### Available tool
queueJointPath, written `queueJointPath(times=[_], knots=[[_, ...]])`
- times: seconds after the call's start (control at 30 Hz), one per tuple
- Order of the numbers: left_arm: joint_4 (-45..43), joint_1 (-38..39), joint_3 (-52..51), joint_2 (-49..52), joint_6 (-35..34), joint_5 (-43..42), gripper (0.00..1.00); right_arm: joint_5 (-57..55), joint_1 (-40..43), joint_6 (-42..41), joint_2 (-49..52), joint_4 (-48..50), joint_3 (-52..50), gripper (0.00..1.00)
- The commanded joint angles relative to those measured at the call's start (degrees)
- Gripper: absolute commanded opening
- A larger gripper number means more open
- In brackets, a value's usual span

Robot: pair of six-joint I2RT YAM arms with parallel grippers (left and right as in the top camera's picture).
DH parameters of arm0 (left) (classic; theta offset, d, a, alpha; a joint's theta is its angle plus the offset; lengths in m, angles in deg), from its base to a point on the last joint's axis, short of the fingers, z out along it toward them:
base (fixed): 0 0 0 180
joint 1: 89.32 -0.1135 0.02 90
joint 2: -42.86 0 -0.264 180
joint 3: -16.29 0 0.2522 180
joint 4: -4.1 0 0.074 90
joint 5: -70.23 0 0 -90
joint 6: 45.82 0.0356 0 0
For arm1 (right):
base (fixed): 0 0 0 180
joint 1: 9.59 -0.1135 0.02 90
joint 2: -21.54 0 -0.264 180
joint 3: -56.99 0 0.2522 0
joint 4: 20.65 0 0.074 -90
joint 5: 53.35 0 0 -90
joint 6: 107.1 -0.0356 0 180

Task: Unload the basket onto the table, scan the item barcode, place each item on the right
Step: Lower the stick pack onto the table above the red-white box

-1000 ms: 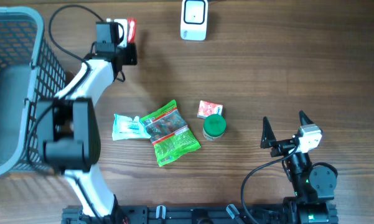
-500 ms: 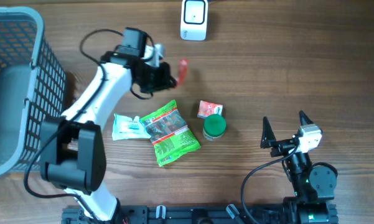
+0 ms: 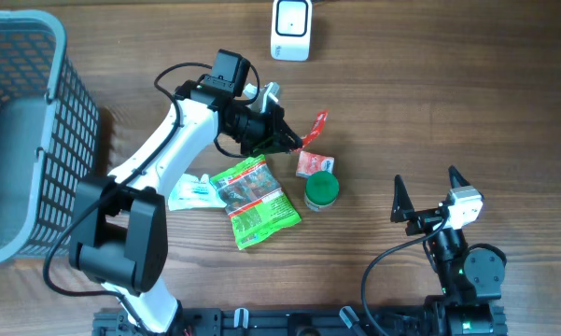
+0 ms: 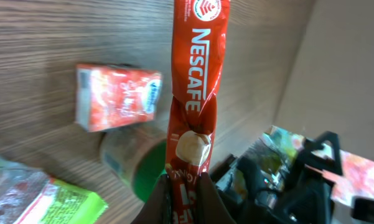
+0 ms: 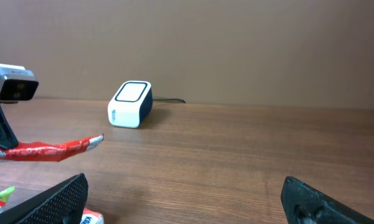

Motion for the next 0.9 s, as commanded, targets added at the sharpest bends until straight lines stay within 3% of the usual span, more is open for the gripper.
queueJointPath(times=[0.0, 0.1, 0.27, 0.3, 0.33, 0.37, 0.4, 0.47, 0.5, 0.6, 0.67, 0.73, 0.87], knots=[[0.59, 2.4, -0.35, 0.52, -0.98, 18.23, 0.04, 0.72, -0.28, -0.72, -0.09, 0.22, -0.07, 1.0], [0.57, 6.25, -0.39, 0.83, -0.98, 30.75, 0.04, 0.72, -0.28, -0.72, -0.09, 0.22, -0.07, 1.0], [-3.52, 13.4, -0.39, 3.15, -1.01, 41.77, 0.04, 0.72, -0.28, -0.72, -0.09, 0.22, -0.07, 1.0], [-4.59, 14.58, -0.39, 3.61, -1.03, 43.34, 0.1, 0.72, -0.28, -0.72, -0.09, 0.22, -0.07, 1.0], [-5.64, 15.54, -0.39, 4.35, -1.01, 44.3, 0.27, 0.72, -0.28, -0.72, -0.09, 0.22, -0.07, 1.0], [-6.62, 16.68, -0.39, 5.27, -0.98, 45.53, 0.52, 0.72, -0.28, -0.72, -0.09, 0.22, -0.07, 1.0], [-6.82, 17.25, -0.39, 5.75, -0.98, 46.66, 0.71, 0.72, -0.28, -0.72, -0.09, 0.22, -0.07, 1.0], [-6.71, 17.75, -0.39, 6.21, -0.98, 49.46, 0.85, 0.72, -0.28, -0.72, -0.09, 0.22, -0.07, 1.0], [-6.49, 17.81, -0.39, 6.21, -1.01, 51.25, 0.86, 0.72, -0.28, -0.72, -0.09, 0.22, -0.07, 1.0], [-5.92, 16.94, -0.37, 5.86, -1.27, 56.76, 0.61, 0.72, -0.28, -0.72, -0.09, 0.22, -0.07, 1.0], [-5.68, 15.74, -0.37, 5.86, -2.73, 58.12, 0.27, 0.72, -0.28, -0.72, -0.09, 0.22, -0.07, 1.0], [-5.42, 13.81, -0.37, 5.86, -2.75, 56.92, 0.04, 0.72, -0.28, -0.72, -0.09, 0.22, -0.07, 1.0], [-5.05, 11.47, -0.37, 5.88, -2.75, 55.82, 0.04, 0.72, -0.28, -0.72, -0.09, 0.22, -0.07, 1.0]])
